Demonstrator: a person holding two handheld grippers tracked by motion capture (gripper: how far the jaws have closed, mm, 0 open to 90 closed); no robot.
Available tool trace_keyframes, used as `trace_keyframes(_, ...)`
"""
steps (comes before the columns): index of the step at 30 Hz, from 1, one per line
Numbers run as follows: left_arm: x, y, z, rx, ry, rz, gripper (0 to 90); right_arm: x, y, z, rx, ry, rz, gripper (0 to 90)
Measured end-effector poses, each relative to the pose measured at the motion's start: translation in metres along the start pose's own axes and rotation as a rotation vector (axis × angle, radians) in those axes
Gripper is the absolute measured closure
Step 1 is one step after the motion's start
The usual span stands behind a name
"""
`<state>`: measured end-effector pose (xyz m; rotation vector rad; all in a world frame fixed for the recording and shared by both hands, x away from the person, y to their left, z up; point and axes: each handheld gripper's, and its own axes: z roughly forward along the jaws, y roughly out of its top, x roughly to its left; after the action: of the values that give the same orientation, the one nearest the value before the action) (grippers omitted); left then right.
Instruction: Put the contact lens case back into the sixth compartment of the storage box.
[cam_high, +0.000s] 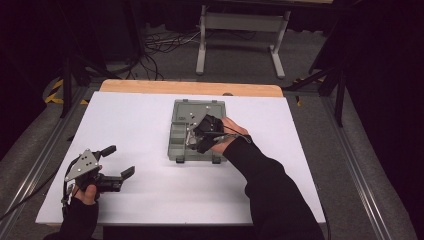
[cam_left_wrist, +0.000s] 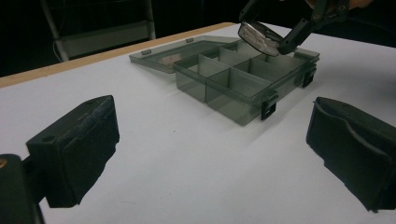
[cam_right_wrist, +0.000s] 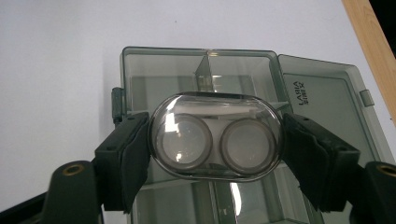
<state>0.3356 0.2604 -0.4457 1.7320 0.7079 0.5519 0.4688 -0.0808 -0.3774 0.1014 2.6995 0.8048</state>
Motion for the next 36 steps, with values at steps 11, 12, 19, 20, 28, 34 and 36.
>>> trace_keyframes(11, 0.0, 0.0, 0.0, 0.0, -0.001, 0.001, 3.4, -0.001, 0.002, 0.008, 0.021, 0.015, -0.01, 26.6)
trace_keyframes(12, 0.0, 0.0, 0.0, 0.0, -0.001, 0.002, 3.4, 0.0, 0.001, 0.008, 0.021, 0.017, -0.004, 26.6)
trace_keyframes(19, 0.0, 0.0, 0.0, 0.002, -0.004, 0.001, 3.4, -0.002, 0.0, 0.012, 0.037, 0.041, -0.007, 26.6)
trace_keyframes(20, 0.0, 0.0, 0.0, 0.001, -0.002, 0.003, 3.4, -0.002, 0.0, 0.012, 0.042, 0.047, -0.004, 26.6)
trace_keyframes(28, 0.0, 0.0, 0.0, 0.001, -0.001, 0.002, 3.4, -0.003, -0.002, 0.015, 0.053, 0.08, 0.001, 26.6)
trace_keyframes(34, 0.0, 0.0, 0.0, 0.001, 0.0, 0.005, 3.4, -0.003, -0.003, 0.017, 0.06, 0.098, 0.004, 26.6)
trace_keyframes(36, 0.0, 0.0, 0.0, 0.0, 0.001, 0.002, 3.4, -0.003, -0.003, 0.017, 0.061, 0.103, 0.004, 26.6)
